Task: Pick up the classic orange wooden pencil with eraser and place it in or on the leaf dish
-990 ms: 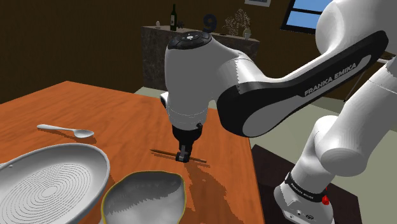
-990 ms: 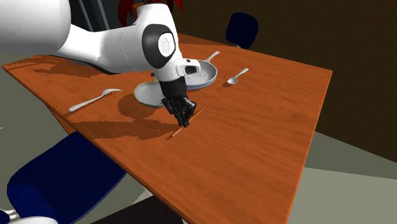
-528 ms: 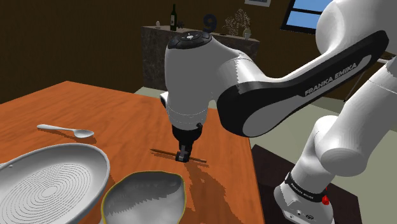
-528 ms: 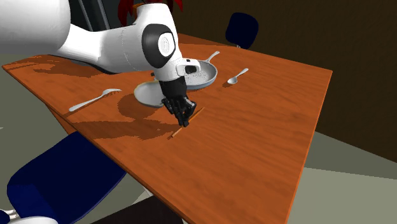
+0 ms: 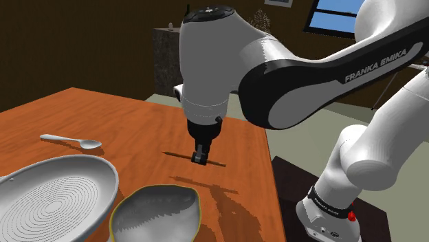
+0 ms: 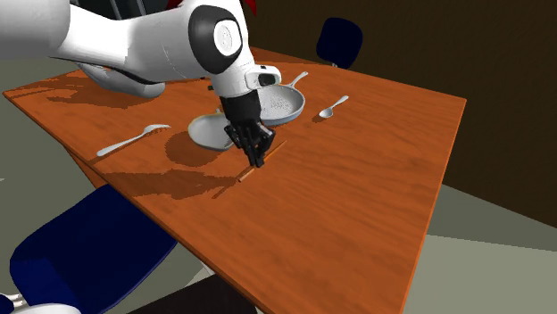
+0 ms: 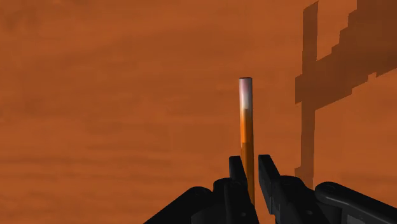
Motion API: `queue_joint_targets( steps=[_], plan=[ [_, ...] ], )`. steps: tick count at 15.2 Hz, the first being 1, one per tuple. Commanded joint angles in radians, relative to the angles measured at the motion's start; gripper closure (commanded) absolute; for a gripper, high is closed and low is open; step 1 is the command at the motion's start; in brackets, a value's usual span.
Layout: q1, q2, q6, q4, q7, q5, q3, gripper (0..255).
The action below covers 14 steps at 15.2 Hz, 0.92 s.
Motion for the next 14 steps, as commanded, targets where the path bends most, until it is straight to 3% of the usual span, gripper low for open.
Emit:
queue_joint_targets(
  steps=[1,14],
  plan=[
    [0.000,-0.005,-0.027,0.023,-0.007,0.003,-0.003,255],
    [-0.001,-0.042,-0.197,0.167,-0.052,0.022,-0.026,255]
  ],
)
